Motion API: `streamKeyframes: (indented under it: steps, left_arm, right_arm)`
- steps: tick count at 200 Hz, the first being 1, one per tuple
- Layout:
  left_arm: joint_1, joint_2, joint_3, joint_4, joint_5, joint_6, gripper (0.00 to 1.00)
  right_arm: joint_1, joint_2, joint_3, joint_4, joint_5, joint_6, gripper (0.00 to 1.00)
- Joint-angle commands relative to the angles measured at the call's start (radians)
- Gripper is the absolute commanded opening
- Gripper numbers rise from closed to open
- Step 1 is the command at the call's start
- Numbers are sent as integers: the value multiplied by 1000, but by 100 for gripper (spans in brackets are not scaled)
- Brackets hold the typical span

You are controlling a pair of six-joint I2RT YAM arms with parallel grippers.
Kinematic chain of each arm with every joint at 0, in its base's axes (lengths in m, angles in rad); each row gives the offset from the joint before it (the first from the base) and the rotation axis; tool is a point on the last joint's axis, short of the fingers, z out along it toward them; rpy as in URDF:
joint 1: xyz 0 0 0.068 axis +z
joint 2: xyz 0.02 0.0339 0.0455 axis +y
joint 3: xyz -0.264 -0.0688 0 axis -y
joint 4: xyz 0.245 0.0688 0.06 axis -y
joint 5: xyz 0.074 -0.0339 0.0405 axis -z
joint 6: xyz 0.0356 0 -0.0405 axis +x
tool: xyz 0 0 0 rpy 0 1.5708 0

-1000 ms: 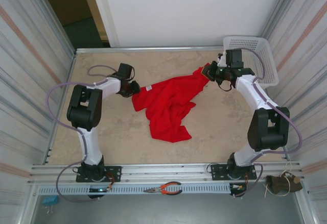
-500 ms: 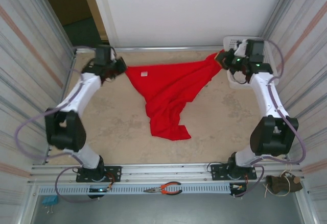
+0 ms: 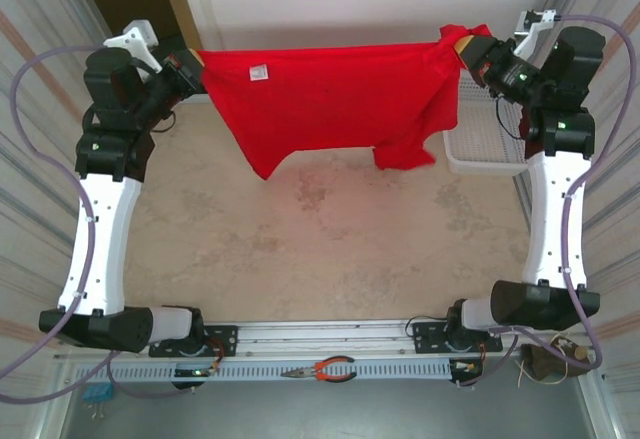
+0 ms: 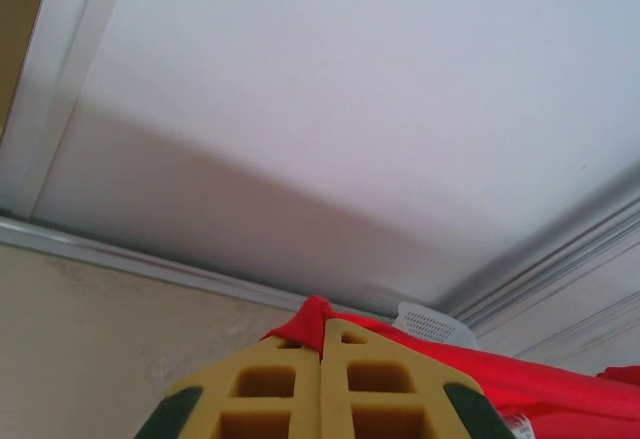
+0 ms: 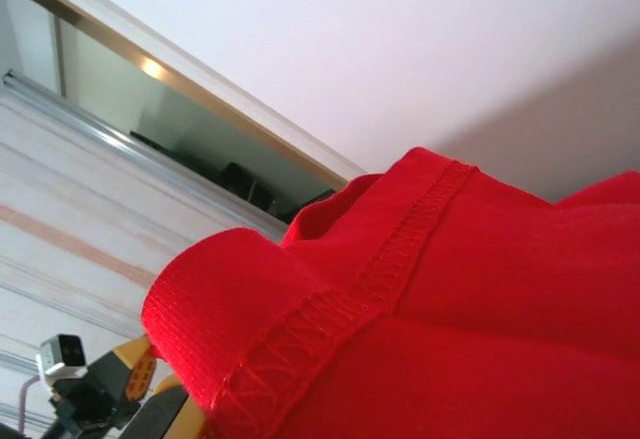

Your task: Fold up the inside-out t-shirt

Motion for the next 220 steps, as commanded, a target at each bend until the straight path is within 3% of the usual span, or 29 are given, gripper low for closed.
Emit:
streamKeyframes:
  steps: [1, 39, 85, 89, 103, 114, 130, 158, 180, 220]
  left_arm:
    - [13, -28, -105, -24, -9, -5, 0]
    - [33, -53, -258, 7, -28, 1, 0]
    - [41, -66, -355, -15, -41, 39, 0]
    - [41, -70, -372, -15, -45, 42, 0]
    - [40, -87, -430, -17, -71, 53, 0]
    - [40, -98, -470, -31, -100, 67, 0]
    - [41, -119, -539, -33, -138, 78, 0]
    - [41, -150, -632, -31, -169, 71, 0]
    - [42, -179, -680, -27, -176, 56, 0]
    - [41, -215, -718, -42, -198, 52, 0]
  right_arm:
    - [6, -34, -117, 2, 2, 9, 0]
    - [64, -101, -364, -10, 55, -48, 0]
    - [323, -165, -700, 10, 239, -94, 0]
    - [351, -169, -734, 19, 250, -90, 6]
    - [441, -193, -844, 49, 270, -92, 42]
    - [470, -224, -898, 37, 296, -102, 55]
    - [459, -294, -948, -24, 376, -113, 65]
    - [405, -352, -959, -128, 479, -135, 66]
    - [396, -310, -960, -134, 477, -141, 67]
    - [478, -184, -971, -83, 468, -139, 61]
